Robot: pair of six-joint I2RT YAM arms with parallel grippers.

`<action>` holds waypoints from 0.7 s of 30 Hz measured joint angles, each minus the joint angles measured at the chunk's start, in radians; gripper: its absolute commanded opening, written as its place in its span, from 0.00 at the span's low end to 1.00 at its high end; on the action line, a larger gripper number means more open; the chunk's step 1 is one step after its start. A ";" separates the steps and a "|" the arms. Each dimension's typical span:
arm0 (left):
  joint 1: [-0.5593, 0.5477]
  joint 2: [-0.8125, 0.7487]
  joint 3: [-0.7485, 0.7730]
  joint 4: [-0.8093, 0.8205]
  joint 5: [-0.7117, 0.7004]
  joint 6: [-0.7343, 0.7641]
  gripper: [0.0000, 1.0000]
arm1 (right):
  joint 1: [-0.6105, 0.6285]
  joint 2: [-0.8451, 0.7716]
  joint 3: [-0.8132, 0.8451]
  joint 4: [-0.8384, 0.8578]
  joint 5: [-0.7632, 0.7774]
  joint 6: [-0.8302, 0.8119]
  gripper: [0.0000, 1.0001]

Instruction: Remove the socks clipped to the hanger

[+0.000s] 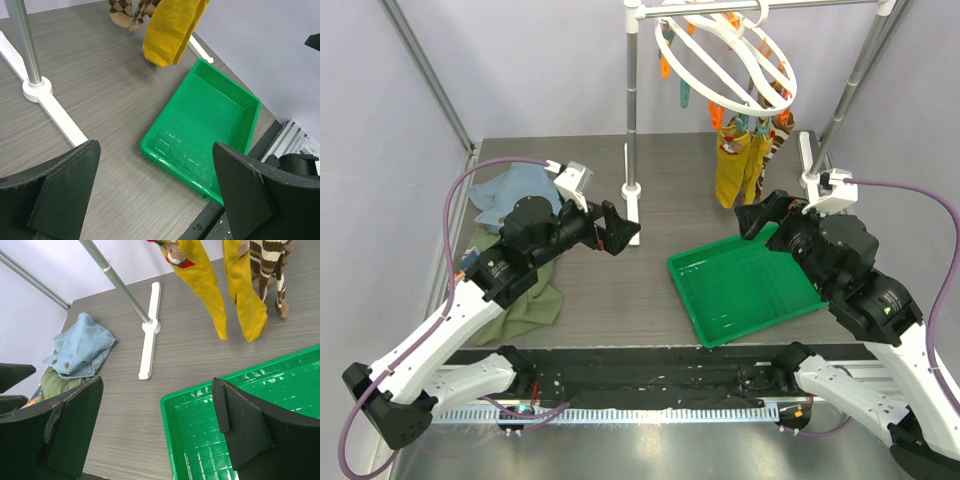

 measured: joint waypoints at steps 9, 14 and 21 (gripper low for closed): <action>0.000 0.000 0.000 0.000 0.000 0.000 1.00 | 0.000 -0.065 -0.029 0.023 0.003 -0.110 0.96; 0.000 0.000 0.000 0.000 -0.003 0.000 1.00 | 0.000 -0.120 -0.090 0.063 0.000 -0.199 0.91; 0.000 -0.013 0.000 0.000 -0.004 0.001 1.00 | 0.000 -0.077 -0.158 0.102 0.105 -0.288 0.85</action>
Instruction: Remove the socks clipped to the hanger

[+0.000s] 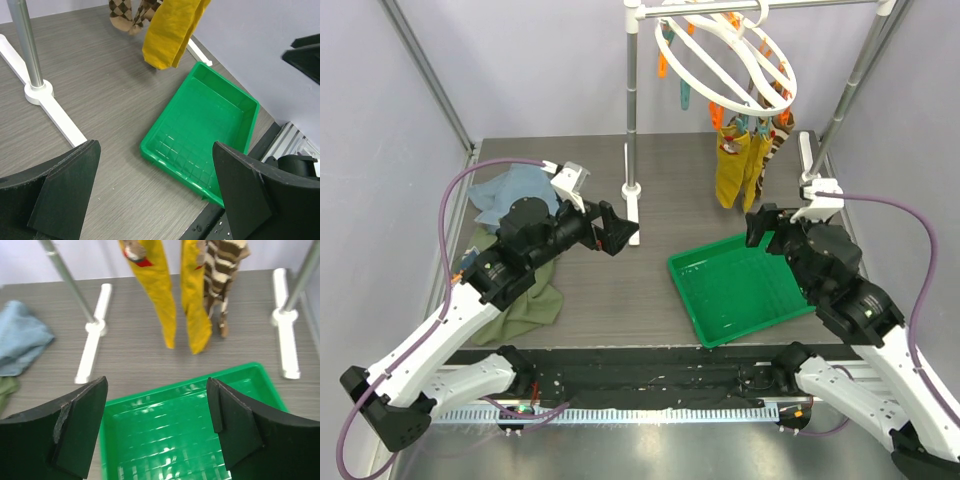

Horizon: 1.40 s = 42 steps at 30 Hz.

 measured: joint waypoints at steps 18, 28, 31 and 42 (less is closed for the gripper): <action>0.000 -0.015 0.000 0.000 0.001 0.000 1.00 | -0.300 0.302 -0.050 0.302 -0.283 -0.135 0.62; 0.000 -0.029 0.000 0.000 0.005 0.001 1.00 | -0.439 0.472 -0.050 0.472 -0.569 -0.080 0.59; 0.000 -0.037 -0.002 0.000 0.009 0.004 1.00 | -0.439 0.482 -0.050 0.513 -0.583 -0.081 0.59; 0.000 -0.058 -0.005 0.008 0.021 0.005 1.00 | -0.443 0.597 -0.050 0.639 -0.616 -0.103 0.45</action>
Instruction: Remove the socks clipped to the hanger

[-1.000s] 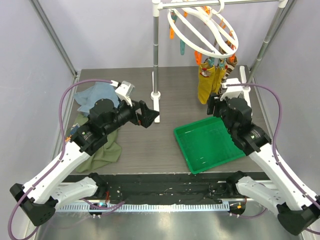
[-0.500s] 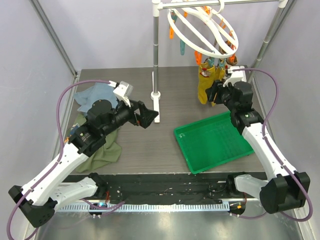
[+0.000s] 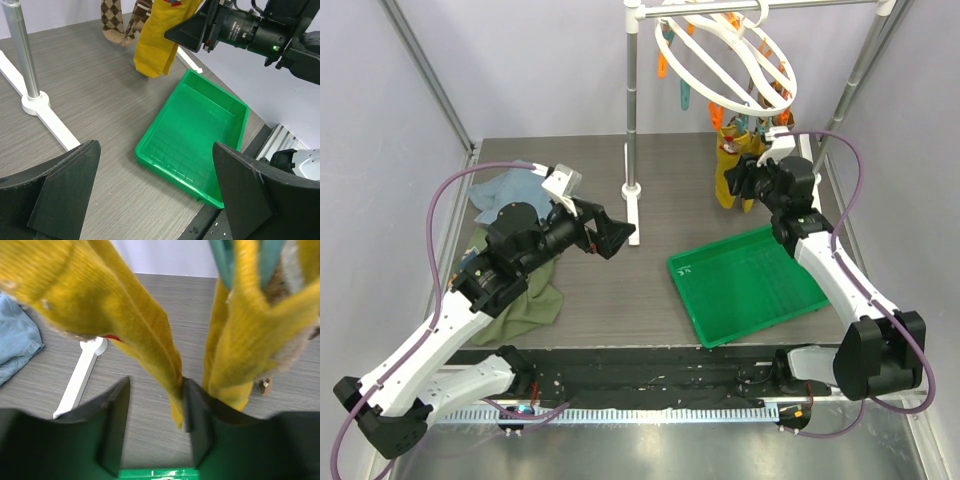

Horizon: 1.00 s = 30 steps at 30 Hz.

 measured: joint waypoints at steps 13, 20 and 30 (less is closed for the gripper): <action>0.000 0.000 0.000 0.000 0.014 0.000 1.00 | 0.000 -0.048 -0.048 0.053 -0.047 -0.010 0.01; 0.000 0.000 0.000 0.000 0.014 0.000 1.00 | 0.056 -0.181 -0.057 0.053 -0.061 0.009 0.01; 0.000 0.047 0.000 0.002 0.017 -0.002 0.99 | 0.273 -0.237 -0.037 -0.018 -0.055 0.048 0.01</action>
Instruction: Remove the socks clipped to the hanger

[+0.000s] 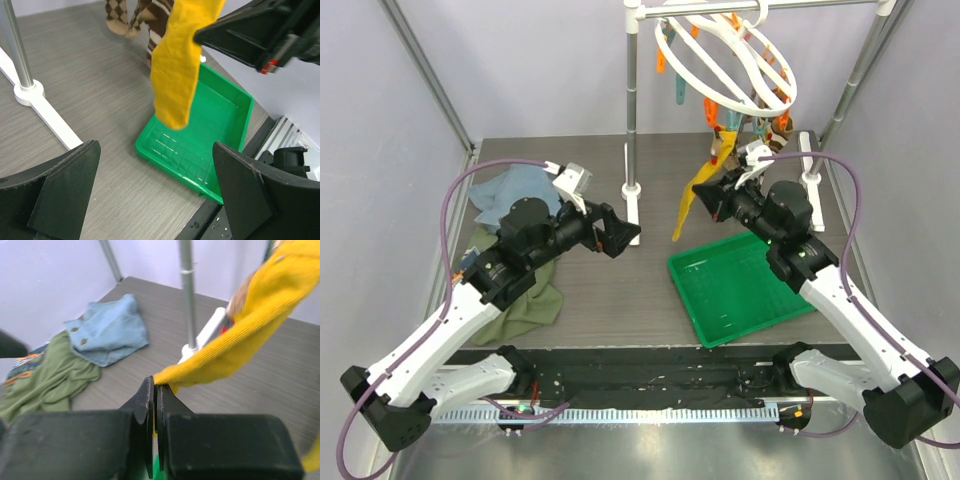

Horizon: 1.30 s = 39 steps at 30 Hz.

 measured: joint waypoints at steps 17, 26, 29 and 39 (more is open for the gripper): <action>-0.060 0.332 0.262 0.020 0.098 -0.032 0.96 | 0.094 -0.059 0.079 -0.007 0.006 0.201 0.01; -0.147 0.399 0.277 0.042 0.008 0.011 0.24 | 0.129 -0.055 0.079 0.049 0.010 0.301 0.01; -0.149 0.416 0.278 0.042 -0.055 0.012 0.00 | 0.132 -0.055 0.079 0.049 0.012 0.320 0.01; -0.151 0.406 0.311 -0.045 -0.074 -0.019 0.00 | 0.134 -0.055 0.137 -0.132 0.088 0.344 0.71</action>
